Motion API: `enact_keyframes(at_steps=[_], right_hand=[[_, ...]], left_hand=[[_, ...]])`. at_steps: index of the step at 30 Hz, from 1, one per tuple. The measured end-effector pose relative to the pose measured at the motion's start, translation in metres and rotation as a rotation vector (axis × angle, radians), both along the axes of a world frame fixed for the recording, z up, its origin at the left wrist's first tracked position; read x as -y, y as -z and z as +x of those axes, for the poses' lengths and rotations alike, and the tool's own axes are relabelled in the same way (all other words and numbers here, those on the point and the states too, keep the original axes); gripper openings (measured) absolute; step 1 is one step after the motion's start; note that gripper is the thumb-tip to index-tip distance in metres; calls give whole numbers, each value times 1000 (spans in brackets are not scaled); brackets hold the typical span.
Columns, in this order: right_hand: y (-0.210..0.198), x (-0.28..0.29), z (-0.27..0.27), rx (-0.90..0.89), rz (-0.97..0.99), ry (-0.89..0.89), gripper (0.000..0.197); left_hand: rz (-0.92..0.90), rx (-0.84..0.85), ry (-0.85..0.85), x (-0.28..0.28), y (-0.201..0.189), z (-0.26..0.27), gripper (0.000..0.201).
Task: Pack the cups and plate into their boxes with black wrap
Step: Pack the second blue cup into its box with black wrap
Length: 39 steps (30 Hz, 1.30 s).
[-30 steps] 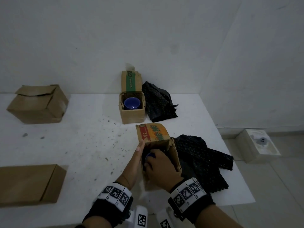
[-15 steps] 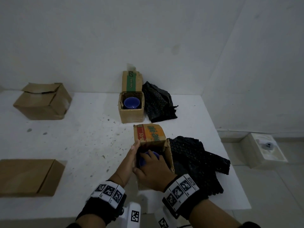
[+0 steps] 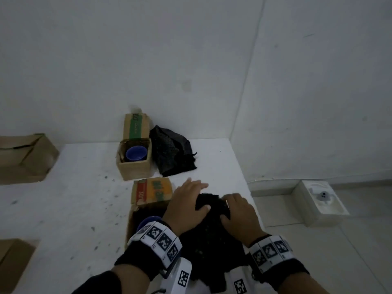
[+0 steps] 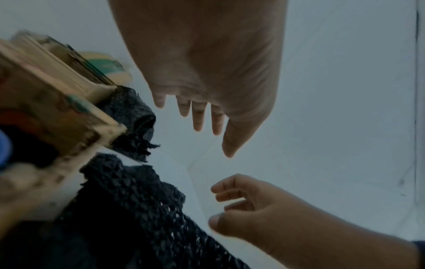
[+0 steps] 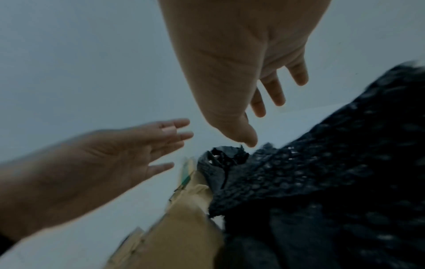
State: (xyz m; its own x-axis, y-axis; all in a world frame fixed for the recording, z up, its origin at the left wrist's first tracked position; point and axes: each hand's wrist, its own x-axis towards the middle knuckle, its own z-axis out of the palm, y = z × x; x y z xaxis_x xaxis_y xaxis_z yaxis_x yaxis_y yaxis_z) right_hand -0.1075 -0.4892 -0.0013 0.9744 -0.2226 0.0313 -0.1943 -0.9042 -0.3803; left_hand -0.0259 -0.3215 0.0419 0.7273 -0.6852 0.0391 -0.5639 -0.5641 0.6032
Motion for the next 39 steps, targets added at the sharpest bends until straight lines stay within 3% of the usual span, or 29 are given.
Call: enact_keyframes(at_steps=[2,4,7,13,15,20,24,27,30,32,33,34,37,39], right_hand=[[18,19,-3,-202,-49,53,55],[32,27,-3,-218,-151,64,64],[37,30,0,-204,-138,42,42],[17,33,8,-29,403,-40,5],[1,33,11,8,534,-65,24],[-49,31,20,59,927,-59,18],[-76,21,27,152,1049,-39,15],[-93,11,31,259,987,-63,23],[-114,-6,37,442,776,-79,35],[-128,-21,41,518,603,-132,24],[-135,-29,41,507,521,-153,12],[-141,-35,40,474,417,-169,12],[-143,-51,41,323,70,-217,51],[-137,-66,43,228,-95,-267,53]], left_hand=[[126,-43,57,22,11,-2,60],[221,-65,75,36,22,-2,65],[304,-58,75,45,35,0,69],[326,-45,44,42,34,16,75],[306,-22,34,39,29,25,71],[163,103,-48,32,2,34,42],[-11,328,-73,18,-28,46,10],[-130,354,-25,3,-53,55,18],[-279,287,66,-11,-74,59,14],[-322,190,90,-20,-86,62,13],[-338,137,91,-26,-92,63,26],[-335,94,97,-34,-97,64,43],[-187,91,182,-65,-102,71,79],[-47,127,243,-85,-92,74,85]])
